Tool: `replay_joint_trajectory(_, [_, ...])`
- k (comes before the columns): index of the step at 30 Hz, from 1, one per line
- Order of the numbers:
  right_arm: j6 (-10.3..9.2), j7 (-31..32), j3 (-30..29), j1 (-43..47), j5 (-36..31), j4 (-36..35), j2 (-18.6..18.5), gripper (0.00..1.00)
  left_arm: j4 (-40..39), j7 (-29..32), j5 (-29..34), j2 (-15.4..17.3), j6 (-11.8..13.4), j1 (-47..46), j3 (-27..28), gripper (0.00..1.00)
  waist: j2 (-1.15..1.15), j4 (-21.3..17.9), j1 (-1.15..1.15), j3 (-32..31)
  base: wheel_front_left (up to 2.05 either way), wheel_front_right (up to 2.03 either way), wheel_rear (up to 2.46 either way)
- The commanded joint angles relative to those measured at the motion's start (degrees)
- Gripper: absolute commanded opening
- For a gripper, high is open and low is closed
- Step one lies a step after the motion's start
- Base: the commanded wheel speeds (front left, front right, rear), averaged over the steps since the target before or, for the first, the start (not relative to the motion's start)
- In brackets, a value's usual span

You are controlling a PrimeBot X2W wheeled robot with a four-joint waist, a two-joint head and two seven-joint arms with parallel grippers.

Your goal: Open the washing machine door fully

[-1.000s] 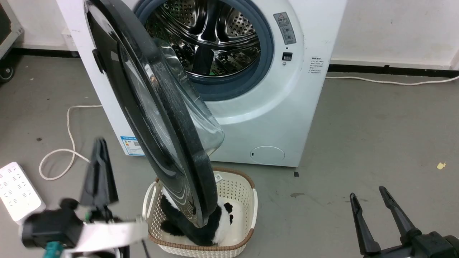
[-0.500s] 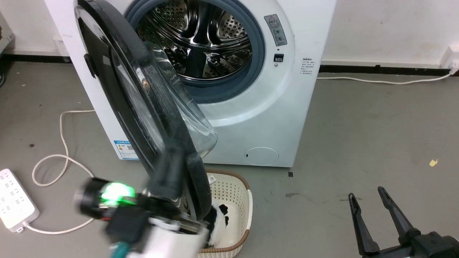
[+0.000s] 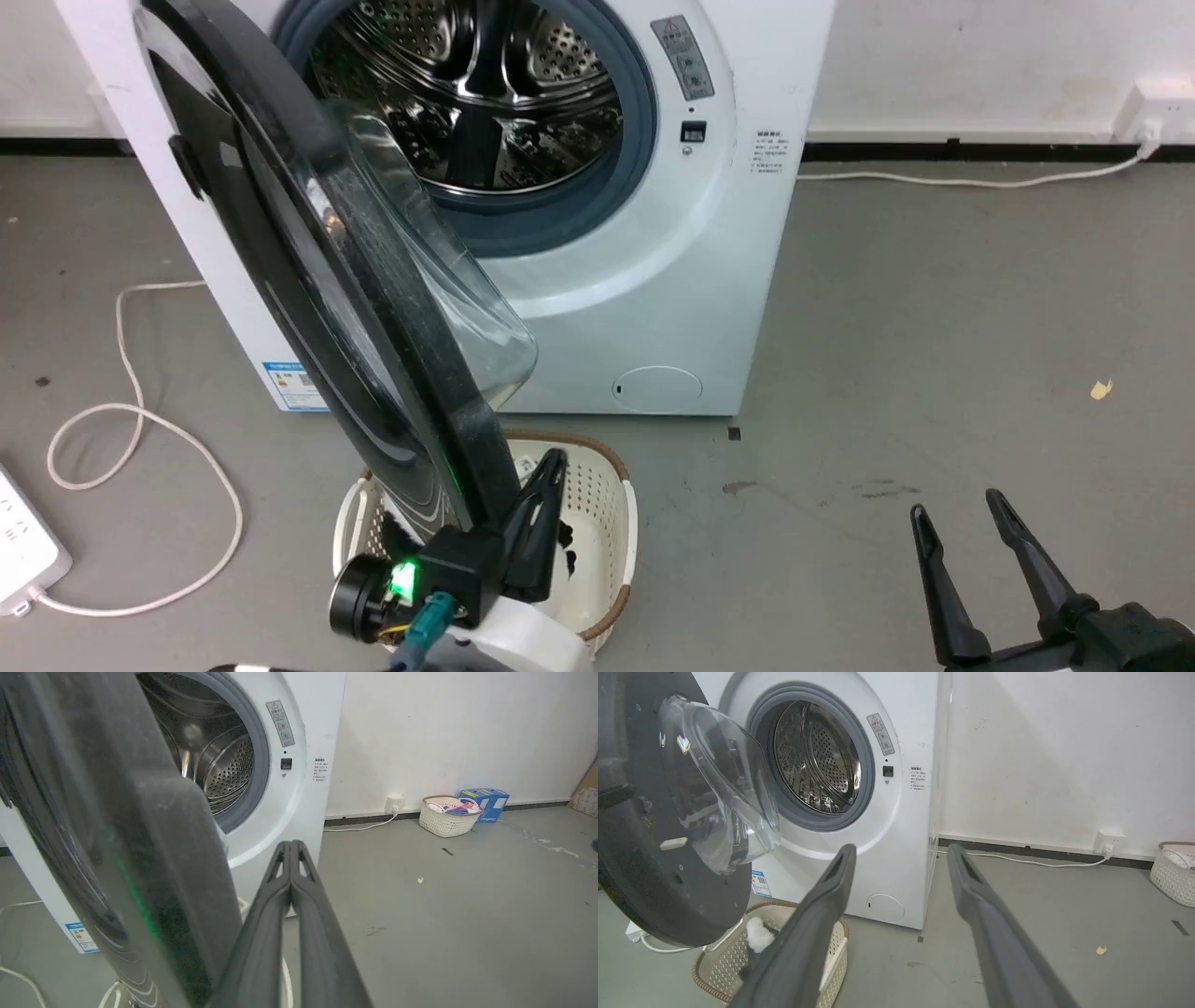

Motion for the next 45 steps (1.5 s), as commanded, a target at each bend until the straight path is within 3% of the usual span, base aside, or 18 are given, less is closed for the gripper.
replay_joint_trajectory(1, [0.05,-0.2,0.0,-0.6,0.3,0.1,0.3,1.00,0.9,-0.2,-0.6,0.1,0.7,-0.3,0.4,0.00,0.00,-0.1,0.00,0.3,0.00,0.00,0.00])
replay_joint_trajectory(10, [0.05,-0.2,-0.3,-0.7,1.1,0.9,0.3,1.00,9.0,-1.4,-2.2,0.3,2.1,-2.3,1.6,0.00,0.00,1.6,0.00,0.8,0.00,0.00,0.00])
replay_joint_trajectory(20, [0.05,-0.2,0.0,0.2,1.5,1.6,0.3,1.00,9.7,-3.9,-3.9,1.5,3.1,0.1,3.3,0.00,0.00,9.0,0.00,-0.6,0.00,0.00,0.00])
replay_joint_trajectory(33, [0.05,-0.2,0.8,0.0,1.0,2.2,0.3,1.00,5.4,-3.3,-6.9,6.1,6.0,2.6,10.0,0.00,0.00,18.5,0.00,0.2,0.00,0.00,0.00])
replay_joint_trajectory(45, [0.05,-0.2,1.7,-2.6,-1.6,1.6,0.3,1.00,7.3,-0.5,-11.7,13.2,5.4,-2.5,18.4,0.00,0.00,20.2,0.00,7.3,0.00,0.00,0.00])
